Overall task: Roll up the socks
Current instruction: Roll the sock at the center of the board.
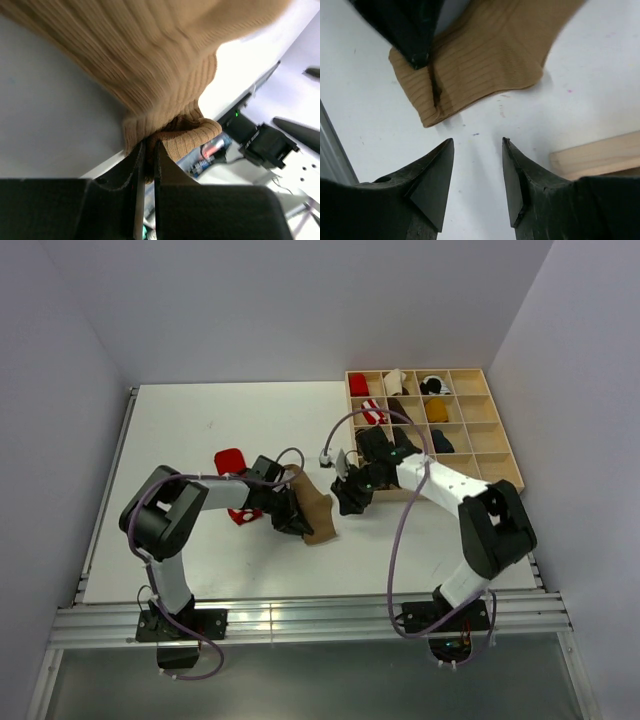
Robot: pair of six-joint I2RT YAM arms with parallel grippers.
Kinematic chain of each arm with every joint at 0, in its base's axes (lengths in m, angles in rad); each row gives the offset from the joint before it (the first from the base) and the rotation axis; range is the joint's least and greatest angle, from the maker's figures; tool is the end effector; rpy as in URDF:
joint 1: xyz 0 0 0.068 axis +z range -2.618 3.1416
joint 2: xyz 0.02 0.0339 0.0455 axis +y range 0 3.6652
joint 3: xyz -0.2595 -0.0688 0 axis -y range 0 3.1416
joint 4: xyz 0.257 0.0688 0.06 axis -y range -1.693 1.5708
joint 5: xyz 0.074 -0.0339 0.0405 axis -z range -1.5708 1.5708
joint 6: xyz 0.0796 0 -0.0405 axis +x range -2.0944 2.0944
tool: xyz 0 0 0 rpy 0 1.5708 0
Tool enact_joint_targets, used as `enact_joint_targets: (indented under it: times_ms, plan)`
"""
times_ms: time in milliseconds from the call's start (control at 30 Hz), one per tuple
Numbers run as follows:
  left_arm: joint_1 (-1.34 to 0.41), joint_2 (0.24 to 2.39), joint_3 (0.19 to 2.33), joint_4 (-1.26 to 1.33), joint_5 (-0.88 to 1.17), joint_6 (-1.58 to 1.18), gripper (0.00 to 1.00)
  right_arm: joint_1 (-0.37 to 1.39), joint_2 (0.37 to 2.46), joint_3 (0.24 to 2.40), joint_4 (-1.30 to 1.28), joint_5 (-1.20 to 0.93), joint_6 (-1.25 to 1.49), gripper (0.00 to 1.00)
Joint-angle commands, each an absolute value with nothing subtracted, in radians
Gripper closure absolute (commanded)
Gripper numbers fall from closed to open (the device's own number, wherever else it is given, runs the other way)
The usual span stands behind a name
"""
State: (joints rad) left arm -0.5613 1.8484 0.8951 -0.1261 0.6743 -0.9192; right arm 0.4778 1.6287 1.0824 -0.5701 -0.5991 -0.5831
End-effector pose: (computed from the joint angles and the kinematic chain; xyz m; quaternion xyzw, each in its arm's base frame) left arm 0.2725 -0.2300 0.0682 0.0838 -0.9151 0.3917 0.0469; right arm 0.2876 0.1995 0.1648 -0.5283 0.7694 0.2758 0.2300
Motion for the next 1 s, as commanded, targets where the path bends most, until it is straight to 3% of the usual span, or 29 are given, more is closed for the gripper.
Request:
enact_joint_targets:
  times_ms: [0,133,333,967]
  plan:
    - [-0.558,1.891,0.911,-0.301,0.712,-0.894,1.0,0.557,1.514,0.941,-0.411,-0.505,-0.695,0.48]
    - [-0.558,1.907,0.946,-0.368,0.723,-0.879,1.0,0.661,1.352,0.787,-0.252,-0.422,-0.762,0.44]
    - [-0.555,1.93,1.008,-0.429,0.716,-0.882,1.0,0.782,1.273,0.713,-0.204,-0.399,-0.791,0.42]
    - [-0.554,1.973,1.088,-0.485,0.729,-0.859,1.0,0.948,1.43,0.742,-0.167,-0.295,-0.834,0.46]
